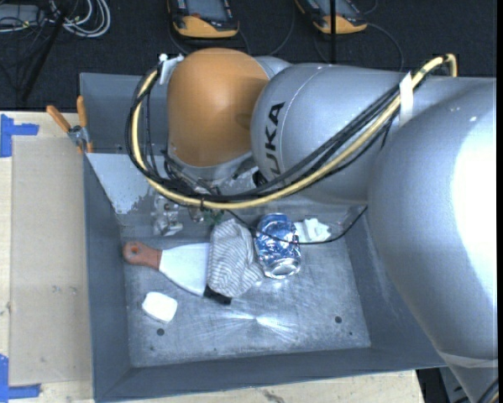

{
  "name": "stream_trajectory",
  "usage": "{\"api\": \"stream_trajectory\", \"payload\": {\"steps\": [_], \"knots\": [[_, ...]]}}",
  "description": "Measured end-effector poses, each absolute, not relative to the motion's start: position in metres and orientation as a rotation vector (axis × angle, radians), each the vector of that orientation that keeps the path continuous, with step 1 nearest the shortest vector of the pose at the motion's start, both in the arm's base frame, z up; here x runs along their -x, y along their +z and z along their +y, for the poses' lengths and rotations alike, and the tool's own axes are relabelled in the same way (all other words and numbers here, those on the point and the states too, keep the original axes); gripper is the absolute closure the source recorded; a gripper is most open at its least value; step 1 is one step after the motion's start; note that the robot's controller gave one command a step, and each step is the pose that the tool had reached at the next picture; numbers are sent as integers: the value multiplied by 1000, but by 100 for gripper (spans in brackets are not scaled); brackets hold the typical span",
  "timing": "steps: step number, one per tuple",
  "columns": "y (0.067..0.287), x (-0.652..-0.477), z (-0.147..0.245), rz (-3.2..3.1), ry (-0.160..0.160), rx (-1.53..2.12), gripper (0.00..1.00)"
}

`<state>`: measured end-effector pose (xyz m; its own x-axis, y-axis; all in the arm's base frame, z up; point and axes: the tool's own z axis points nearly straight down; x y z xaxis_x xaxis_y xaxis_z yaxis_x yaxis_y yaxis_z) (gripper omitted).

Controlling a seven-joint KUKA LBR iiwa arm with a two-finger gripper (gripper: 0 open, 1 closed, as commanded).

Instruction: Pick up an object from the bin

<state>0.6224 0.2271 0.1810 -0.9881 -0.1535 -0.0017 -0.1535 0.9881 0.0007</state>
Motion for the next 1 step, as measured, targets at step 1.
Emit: {"api": "stream_trajectory", "payload": {"steps": [1], "knots": [[181,-622,227,3131,1,241,0]]}}
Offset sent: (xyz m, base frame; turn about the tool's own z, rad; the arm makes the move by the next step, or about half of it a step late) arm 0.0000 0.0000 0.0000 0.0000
